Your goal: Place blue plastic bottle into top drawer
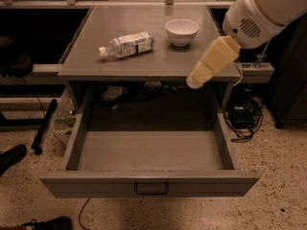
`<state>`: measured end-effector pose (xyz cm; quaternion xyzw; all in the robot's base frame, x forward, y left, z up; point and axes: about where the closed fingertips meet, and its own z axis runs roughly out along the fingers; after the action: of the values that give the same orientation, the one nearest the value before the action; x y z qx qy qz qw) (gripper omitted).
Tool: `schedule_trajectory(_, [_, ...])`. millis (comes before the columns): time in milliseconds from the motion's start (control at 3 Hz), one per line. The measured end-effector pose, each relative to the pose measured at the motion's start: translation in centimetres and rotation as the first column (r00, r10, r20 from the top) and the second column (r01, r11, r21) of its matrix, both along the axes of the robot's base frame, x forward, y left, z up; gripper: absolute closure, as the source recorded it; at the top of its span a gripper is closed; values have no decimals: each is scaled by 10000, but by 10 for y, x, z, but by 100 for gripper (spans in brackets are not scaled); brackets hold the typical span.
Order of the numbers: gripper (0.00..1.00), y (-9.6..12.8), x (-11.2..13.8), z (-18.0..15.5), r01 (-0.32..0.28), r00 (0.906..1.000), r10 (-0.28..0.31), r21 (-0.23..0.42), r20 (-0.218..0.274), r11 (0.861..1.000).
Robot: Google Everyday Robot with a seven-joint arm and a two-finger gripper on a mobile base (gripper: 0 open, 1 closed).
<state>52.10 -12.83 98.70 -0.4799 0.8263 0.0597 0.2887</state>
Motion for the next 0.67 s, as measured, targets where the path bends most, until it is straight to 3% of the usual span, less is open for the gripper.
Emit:
schedule_trajectory(333, [0,42,33,-4,357,9990,-386,1130,232,9930])
schedule_trajectory(667, [0,76,70,-10,281,9989,-352,2100,299,9773])
